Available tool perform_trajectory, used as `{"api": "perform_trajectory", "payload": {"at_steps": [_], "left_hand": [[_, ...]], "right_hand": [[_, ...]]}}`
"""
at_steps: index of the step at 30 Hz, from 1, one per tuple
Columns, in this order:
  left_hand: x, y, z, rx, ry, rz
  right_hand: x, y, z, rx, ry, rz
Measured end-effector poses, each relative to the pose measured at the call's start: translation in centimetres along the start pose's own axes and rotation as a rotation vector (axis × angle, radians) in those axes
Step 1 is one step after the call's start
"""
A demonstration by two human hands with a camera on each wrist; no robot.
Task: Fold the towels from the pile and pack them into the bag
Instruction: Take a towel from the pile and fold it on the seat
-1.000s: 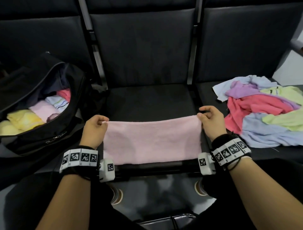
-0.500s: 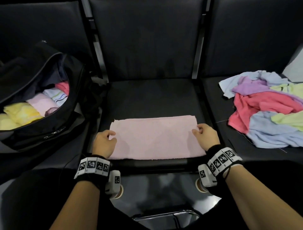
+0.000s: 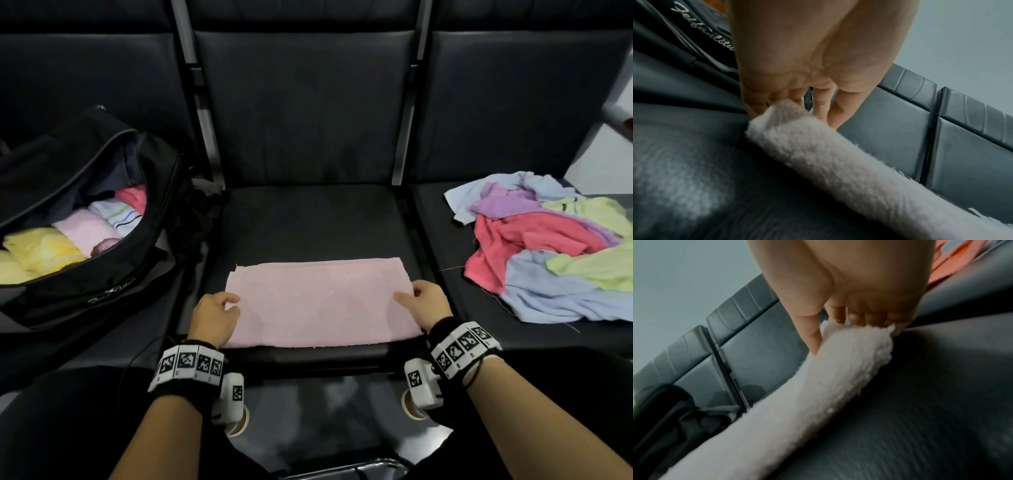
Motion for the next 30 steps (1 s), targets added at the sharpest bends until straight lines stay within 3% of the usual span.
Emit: {"api": "perform_trajectory", "payload": {"at_steps": [7, 12, 15, 22, 25, 28, 30], "left_hand": [[-1.9, -1.2, 0.5, 0.155, -0.098, 0.126], [-2.8, -1.5, 0.0, 0.070, -0.062, 0.124], [-3.9, -1.9, -0.6, 0.026, -0.151, 0.133], [-5.9, -3.3, -0.4, 0.240, -0.586, 0.018], [-5.5, -3.4, -0.1, 0.311, -0.678, -0.078], [-4.9, -3.5, 0.3, 0.317, -0.667, -0.162], [-4.8, -3.6, 0.6, 0.285, -0.620, -0.111]], "right_hand": [[1.5, 0.7, -3.6, -0.142, 0.240, 0.031], [4.2, -1.3, -3.1, 0.033, 0.443, 0.021], [7.3, -3.4, -0.9, 0.166, 0.512, -0.018], [12.4, -8.2, 8.3, 0.404, 0.397, -0.176], [11.6, -9.2, 12.1, 0.600, 0.401, -0.072], [9.9, -8.9, 12.6, 0.613, 0.208, -0.113], [8.7, -8.3, 11.8, 0.577, 0.087, -0.195]]}}
Point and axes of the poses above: each hand's wrist, its own y-axis towards the middle knuckle, its own z-axis out of the palm, x = y × z, the point moved 2 cm from there along y, towards the middle knuckle, and after that the axes turned 15 degrees about y, right-handed, at the moved point
